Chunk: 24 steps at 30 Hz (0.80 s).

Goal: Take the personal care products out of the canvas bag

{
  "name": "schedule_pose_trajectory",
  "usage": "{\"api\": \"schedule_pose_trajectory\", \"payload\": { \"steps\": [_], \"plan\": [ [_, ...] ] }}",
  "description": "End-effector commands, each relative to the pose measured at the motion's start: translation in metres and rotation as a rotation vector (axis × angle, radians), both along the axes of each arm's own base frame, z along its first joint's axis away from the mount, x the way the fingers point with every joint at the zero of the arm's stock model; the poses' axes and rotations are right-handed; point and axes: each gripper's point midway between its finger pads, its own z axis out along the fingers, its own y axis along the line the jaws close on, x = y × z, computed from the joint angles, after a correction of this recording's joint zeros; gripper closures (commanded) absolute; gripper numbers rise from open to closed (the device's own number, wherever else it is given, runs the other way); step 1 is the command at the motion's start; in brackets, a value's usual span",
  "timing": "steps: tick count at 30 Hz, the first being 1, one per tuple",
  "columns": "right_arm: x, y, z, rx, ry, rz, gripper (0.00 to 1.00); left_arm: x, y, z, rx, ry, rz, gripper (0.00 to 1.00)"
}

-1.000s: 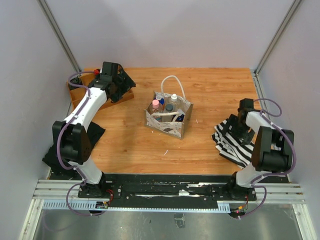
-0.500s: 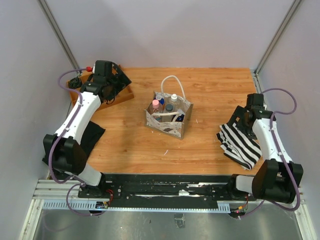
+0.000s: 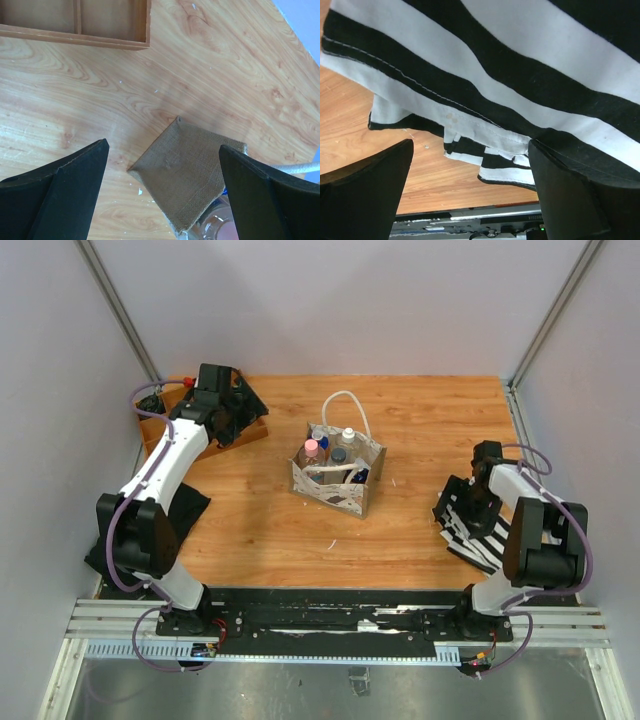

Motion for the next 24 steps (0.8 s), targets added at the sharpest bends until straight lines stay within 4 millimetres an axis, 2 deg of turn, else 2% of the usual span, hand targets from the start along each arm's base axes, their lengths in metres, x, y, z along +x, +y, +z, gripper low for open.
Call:
{"api": "schedule_pose_trajectory", "payload": {
  "steps": [1,4,9,13,16,18,21,23,24],
  "plan": [
    [-0.003,-0.03,-0.026,-0.106,0.098,-0.045,0.02,0.007,-0.01,0.012,-0.035,-0.035,-0.048,0.0],
    [0.002,-0.065,-0.03,-0.211,0.119,-0.108,0.02,0.008,-0.014,0.019,-0.046,-0.047,-0.065,0.0],
    [0.011,-0.107,-0.013,-0.358,0.152,-0.189,0.02,0.008,-0.013,0.03,-0.034,-0.062,-0.076,0.0],
    [0.037,-0.133,0.015,-0.469,0.074,-0.241,0.02,0.005,-0.01,0.035,-0.025,-0.074,-0.072,0.0],
    [0.048,-0.149,0.053,-0.58,-0.006,-0.286,0.02,0.003,-0.007,0.034,-0.01,-0.078,-0.06,0.0],
    [0.055,-0.158,0.079,-0.637,-0.076,-0.309,0.02,0.001,-0.006,0.031,-0.005,-0.073,-0.058,0.0],
    [0.062,-0.165,0.104,-0.679,-0.121,-0.318,0.02,-0.004,-0.007,0.027,-0.002,-0.063,-0.07,0.0],
    [0.072,-0.152,0.118,-0.659,-0.19,-0.28,0.02,-0.007,-0.008,0.029,0.003,-0.07,-0.083,0.0],
    [0.079,-0.139,0.127,-0.657,-0.24,-0.222,0.01,-0.009,-0.009,0.031,0.009,-0.078,-0.094,0.0]
  ]
}}
